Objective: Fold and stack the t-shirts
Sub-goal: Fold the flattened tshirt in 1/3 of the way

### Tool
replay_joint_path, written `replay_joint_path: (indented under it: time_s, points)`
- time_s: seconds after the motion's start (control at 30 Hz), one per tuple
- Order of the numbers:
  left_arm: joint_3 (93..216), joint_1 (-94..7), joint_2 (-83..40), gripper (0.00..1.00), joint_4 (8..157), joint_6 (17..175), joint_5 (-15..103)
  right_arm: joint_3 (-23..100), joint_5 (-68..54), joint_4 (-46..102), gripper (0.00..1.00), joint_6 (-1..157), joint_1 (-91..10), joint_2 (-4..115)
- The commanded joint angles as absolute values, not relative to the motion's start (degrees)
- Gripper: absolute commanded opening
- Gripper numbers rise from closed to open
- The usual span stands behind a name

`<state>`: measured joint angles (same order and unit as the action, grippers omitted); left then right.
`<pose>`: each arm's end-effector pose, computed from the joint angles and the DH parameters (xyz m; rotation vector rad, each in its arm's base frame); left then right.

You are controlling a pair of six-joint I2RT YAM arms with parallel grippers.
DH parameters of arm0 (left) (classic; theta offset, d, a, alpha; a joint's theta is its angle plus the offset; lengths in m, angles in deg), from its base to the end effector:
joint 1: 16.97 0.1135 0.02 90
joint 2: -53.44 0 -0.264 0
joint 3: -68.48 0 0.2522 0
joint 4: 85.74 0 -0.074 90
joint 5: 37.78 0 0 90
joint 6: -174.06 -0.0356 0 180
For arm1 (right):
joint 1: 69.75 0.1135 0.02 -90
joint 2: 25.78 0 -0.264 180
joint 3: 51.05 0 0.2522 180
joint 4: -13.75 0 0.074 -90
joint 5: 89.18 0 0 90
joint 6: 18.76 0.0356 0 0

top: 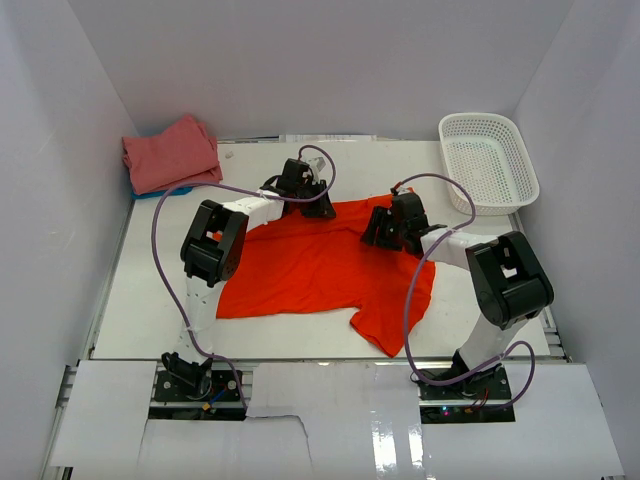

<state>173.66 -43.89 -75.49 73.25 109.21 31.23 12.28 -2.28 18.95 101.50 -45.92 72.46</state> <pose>0.4337 -0.2345 0.1418 0.2270 2.4477 -0.8562 0.3180 0.1425 0.1599 0.1015 2.3297 0.5493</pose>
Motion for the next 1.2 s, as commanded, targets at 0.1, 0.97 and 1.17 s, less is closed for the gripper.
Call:
replay_joint_path:
  time_s: [0.1,0.97,1.17]
  points:
    - [172.9,-44.7,-75.0,0.34,71.5,108.2,31.9,15.6,3.4,19.3,0.62,99.9,-45.2,72.6]
    - [174.0,-44.7,-75.1,0.35,69.7,107.6,32.5,18.7,2.9,20.6,0.08,101.1,-44.5,74.0]
    - [173.9,-44.7,-75.0,0.35,69.5,107.8,32.7,18.6,-1.6,21.3,0.08,106.0,-44.6,73.2]
